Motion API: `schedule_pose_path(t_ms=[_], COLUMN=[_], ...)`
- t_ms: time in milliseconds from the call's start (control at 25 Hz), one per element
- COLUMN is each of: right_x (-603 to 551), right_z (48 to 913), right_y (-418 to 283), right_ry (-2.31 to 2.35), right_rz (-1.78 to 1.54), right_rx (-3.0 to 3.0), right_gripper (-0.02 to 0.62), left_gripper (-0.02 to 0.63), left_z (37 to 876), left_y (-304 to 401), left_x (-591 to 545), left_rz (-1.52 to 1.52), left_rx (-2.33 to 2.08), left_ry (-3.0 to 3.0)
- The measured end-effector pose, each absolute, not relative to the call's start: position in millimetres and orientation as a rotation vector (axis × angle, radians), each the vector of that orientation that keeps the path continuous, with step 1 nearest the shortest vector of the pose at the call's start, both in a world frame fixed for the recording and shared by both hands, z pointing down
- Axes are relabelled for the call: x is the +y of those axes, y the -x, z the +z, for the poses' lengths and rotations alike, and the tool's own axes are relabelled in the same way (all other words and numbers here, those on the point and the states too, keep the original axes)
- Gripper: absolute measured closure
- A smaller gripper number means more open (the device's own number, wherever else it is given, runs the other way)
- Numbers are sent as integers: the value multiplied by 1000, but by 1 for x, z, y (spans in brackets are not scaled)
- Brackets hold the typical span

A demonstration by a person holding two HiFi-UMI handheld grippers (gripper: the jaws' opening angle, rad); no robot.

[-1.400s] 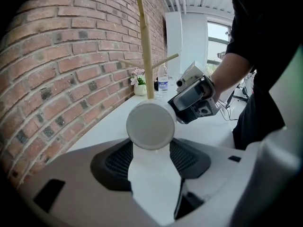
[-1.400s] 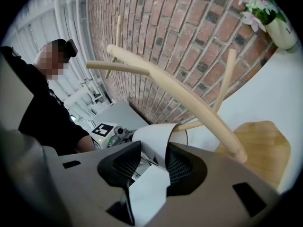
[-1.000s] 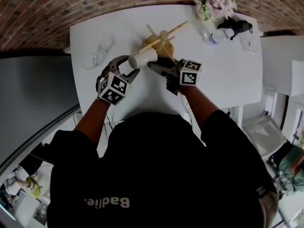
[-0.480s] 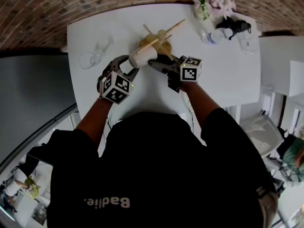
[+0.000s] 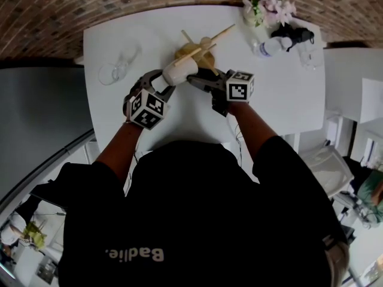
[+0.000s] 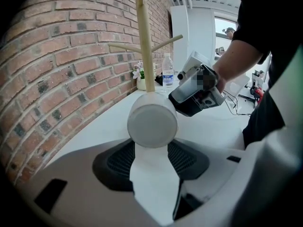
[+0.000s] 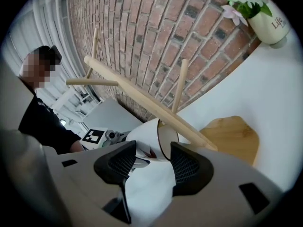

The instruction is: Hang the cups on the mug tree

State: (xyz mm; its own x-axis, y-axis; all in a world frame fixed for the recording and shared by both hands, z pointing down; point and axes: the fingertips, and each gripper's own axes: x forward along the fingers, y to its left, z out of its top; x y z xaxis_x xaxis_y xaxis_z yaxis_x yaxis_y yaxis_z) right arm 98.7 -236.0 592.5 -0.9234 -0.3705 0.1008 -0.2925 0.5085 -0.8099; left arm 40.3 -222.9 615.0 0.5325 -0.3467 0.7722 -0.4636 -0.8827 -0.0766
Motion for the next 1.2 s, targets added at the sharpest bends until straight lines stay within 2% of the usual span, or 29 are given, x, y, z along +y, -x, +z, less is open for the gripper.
schedule_pose_path(t_ms=[120,360,920,1200], right_x=[-236,-234,-218,-177], right_z=[592,591,583,556], right_y=[-100,-107,-135,-141], right_ry=[614,678,878,946], right_rz=[-1368,-1317,-1208,-1120], right_rx=[2695,2769,2829,2859], right_gripper=[360,350,330,328], left_gripper=[386,334,314,314], left_z=[614,612,609,590], left_y=[-41,-45,-34,-13], left_x=[-223,-220,-210,-176], left_rz=[1272,1240,1158,1020], left_rx=[-687,-679,-679,-693], left_ry=[-2633,-2628,-2644,-2629])
